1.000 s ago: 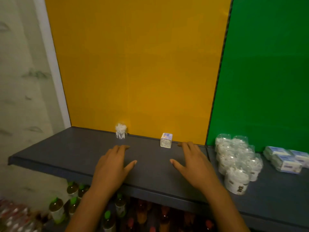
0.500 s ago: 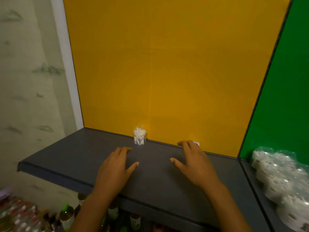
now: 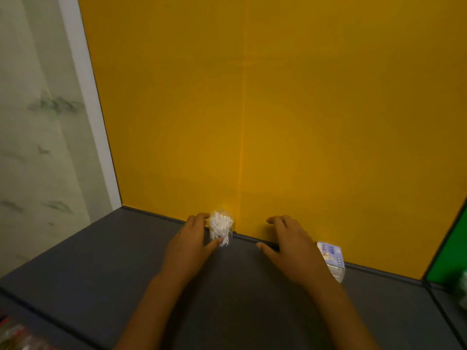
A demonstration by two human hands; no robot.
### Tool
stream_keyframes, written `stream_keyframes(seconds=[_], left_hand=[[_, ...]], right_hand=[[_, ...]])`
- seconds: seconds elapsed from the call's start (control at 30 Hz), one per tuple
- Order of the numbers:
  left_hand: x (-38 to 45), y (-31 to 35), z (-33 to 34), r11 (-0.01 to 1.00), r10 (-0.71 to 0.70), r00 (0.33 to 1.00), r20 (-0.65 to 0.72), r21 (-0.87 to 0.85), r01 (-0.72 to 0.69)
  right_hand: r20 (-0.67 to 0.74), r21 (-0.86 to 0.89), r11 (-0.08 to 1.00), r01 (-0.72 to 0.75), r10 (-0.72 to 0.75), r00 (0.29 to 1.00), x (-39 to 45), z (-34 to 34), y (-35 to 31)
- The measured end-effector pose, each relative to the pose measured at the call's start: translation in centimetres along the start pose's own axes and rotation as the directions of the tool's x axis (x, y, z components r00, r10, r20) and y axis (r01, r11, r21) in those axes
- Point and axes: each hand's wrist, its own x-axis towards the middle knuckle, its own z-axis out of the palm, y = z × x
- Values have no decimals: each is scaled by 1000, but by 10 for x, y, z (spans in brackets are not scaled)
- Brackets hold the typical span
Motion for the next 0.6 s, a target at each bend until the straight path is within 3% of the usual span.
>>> stream_keyframes(seconds=[0.2,0.6], left_hand=[[34,-16,36,993,-75,995,73,-81,80],[41,-26,77,909,-143,990,-11,-396,127]], right_hand=[[21,4,1000,-29,29,999,14,21,5],[-9,30,997,-66,66,998,7,39,12]])
